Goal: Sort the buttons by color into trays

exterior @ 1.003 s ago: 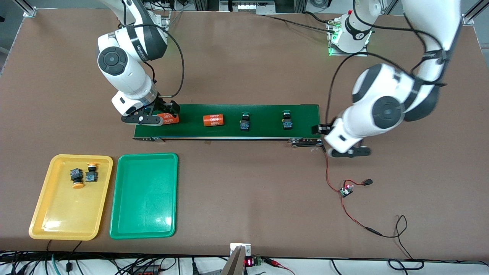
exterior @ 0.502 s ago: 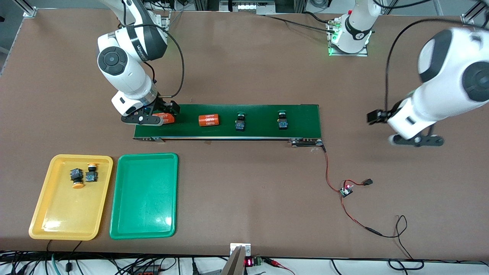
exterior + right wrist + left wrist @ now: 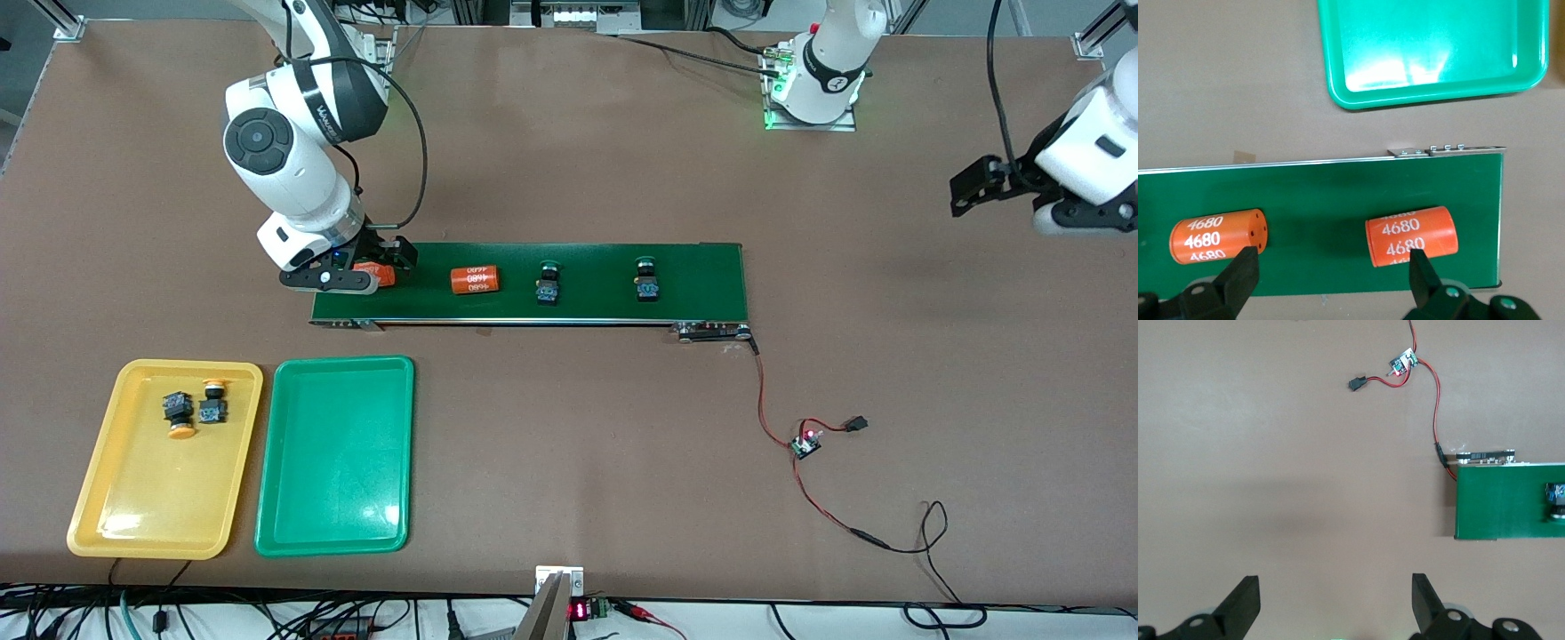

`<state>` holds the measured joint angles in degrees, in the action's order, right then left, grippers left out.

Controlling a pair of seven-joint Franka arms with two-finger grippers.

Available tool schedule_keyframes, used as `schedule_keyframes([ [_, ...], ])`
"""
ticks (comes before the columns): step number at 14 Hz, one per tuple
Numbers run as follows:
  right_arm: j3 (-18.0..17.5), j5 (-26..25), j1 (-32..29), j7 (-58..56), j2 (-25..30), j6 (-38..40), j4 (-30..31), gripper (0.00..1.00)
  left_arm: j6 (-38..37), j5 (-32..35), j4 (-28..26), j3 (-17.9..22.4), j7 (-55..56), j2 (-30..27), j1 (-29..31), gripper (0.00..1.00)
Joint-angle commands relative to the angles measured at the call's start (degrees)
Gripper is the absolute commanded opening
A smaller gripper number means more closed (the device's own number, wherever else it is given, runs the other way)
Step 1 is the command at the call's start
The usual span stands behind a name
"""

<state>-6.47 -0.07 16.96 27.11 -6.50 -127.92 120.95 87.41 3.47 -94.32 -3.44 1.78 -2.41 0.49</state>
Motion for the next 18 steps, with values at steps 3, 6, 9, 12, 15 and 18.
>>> schedule_keyframes([
  [3, 0.14, 0.59, 7.01, 11.11, -2.54, -3.39, -1.58, 1.0, 2.32, -0.48, -2.01, 0.89, -1.34, -0.23, -3.21, 1.0],
  [6, 0.14, -0.11, 12.12, 16.22, -8.33, -3.65, -6.93, 1.0, 6.08, -0.05, -2.45, 1.07, -0.9, -0.32, -5.23, 1.0],
  [9, 0.23, -0.29, 14.32, 16.4, -12.13, -4.26, -9.68, 1.0, 6.37, 0.04, -1.84, 0.9, -0.73, 0.82, -5.23, 1.0],
  [12, 0.23, -0.2, 15.03, 16.4, -13.45, -5.85, -9.77, 1.0, 6.63, -0.04, -1.22, 0.46, -0.73, 1.71, -5.14, 1.0],
  [15, 0.23, -0.02, 15.03, 16.49, -13.98, -6.55, -9.77, 1.0, 6.02, -0.22, -1.22, 0.46, -0.9, 1.53, -4.53, 1.0],
  [18, 0.23, -0.02, 15.12, 16.49, -14.59, -6.99, -10.03, 1.0, 6.02, -0.4, -1.04, 0.72, -0.9, 1.53, -4.44, 1.0],
])
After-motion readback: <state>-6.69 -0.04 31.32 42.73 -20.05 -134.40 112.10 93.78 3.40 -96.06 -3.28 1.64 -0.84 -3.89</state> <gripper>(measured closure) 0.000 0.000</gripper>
